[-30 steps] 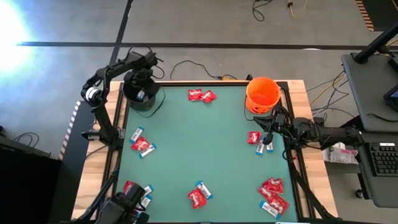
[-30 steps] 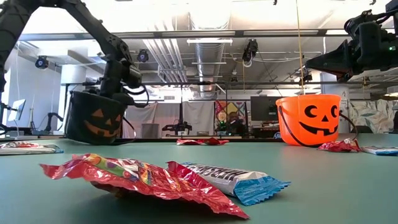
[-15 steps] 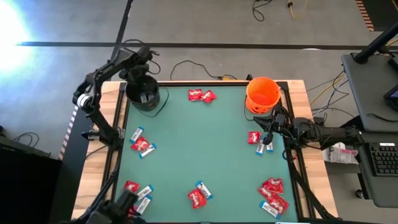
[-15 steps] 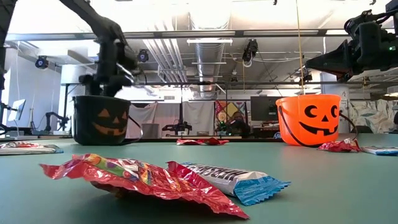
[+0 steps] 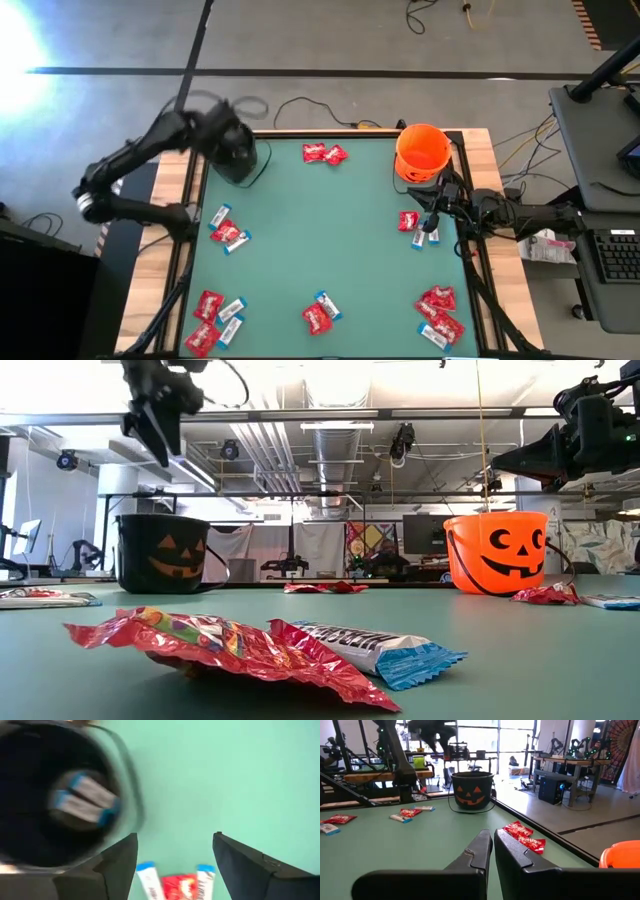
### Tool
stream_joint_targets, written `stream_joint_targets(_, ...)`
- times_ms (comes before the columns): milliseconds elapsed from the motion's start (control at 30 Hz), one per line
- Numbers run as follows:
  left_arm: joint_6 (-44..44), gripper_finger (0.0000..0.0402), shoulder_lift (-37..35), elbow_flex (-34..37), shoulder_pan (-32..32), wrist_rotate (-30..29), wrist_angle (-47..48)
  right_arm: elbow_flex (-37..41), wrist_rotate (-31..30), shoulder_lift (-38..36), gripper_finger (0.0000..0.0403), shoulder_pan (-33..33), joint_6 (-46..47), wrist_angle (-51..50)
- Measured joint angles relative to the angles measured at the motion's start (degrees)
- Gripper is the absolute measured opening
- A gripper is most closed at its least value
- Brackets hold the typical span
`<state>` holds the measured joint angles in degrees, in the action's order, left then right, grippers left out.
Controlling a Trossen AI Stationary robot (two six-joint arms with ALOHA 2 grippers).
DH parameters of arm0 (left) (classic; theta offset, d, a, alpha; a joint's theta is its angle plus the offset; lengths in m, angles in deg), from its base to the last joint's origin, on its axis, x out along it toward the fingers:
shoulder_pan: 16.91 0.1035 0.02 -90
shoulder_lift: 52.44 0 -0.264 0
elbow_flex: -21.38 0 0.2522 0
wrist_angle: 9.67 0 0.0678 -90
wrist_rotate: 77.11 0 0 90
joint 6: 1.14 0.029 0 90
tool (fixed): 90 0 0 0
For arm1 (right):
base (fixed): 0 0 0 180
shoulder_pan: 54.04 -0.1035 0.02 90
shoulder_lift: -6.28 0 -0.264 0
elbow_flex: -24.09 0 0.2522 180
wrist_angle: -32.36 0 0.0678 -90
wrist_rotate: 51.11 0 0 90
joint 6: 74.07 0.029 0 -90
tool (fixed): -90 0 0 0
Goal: Sort candy by brand, put in halloween buckets
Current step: Put the white chocolate into the black basket
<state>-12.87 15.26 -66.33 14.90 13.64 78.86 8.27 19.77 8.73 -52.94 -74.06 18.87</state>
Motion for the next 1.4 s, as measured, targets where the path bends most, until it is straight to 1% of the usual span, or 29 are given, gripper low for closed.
stream_joint_targets(167,-13.2,0.024,-7.33,12.89,-18.75,-0.4,-9.4,0.0,-0.01,0.0,0.0018,0.02,0.0,0.01)
stream_joint_targets(233,-17.26,0.024,-8.81,18.45,-26.71,-2.03,-12.87,0.0,0.01,0.0,0.0018,0.0,-0.01,0.0)
stream_joint_targets(300,-23.78,0.024,-9.22,23.72,-33.54,-4.66,-16.14,0.0,-0.01,0.01,0.0018,0.02,-0.01,0.0)
stream_joint_targets(400,-35.98,0.024,-7.97,29.95,-40.43,-6.03,-22.77,0.0,0.01,0.01,0.0018,0.02,0.0,0.0)
stream_joint_targets(467,-40.48,0.024,-6.13,32.96,-43.27,-6.05,-26.3,0.0,0.01,0.0,0.0018,0.01,0.0,0.01)
stream_joint_targets(533,-43.43,0.024,-4.06,34.87,-44.54,-6.1,-27.5,0.0,0.0,-0.01,0.0018,0.0,0.0,0.0)
stream_joint_targets(633,-47.43,0.024,-0.82,36.55,-44.37,-7.31,-26.64,0.0,0.01,0.0,0.0018,0.02,0.0,0.0)
stream_joint_targets(733,-49.28,0.024,1.91,37.3,-44.39,-7.24,-26.95,0.0,0.01,0.01,0.0018,0.01,0.0,0.01)
stream_joint_targets(1067,-49.25,0.024,9.1,37.58,-44.35,-6.05,-26.78,0.0,0.01,0.01,0.0018,0.02,0.0,0.0)
stream_joint_targets(1200,-49.26,0.024,11.08,38.38,-44.37,-4.03,-26.77,0.0,0.0,0.0,0.0018,0.02,-0.01,0.01)
stream_joint_targets(1400,-49.28,0.024,12.82,38.5,-44.3,-2.69,-26.92,0.0,0.01,0.0,0.0018,0.0,-0.02,0.01)
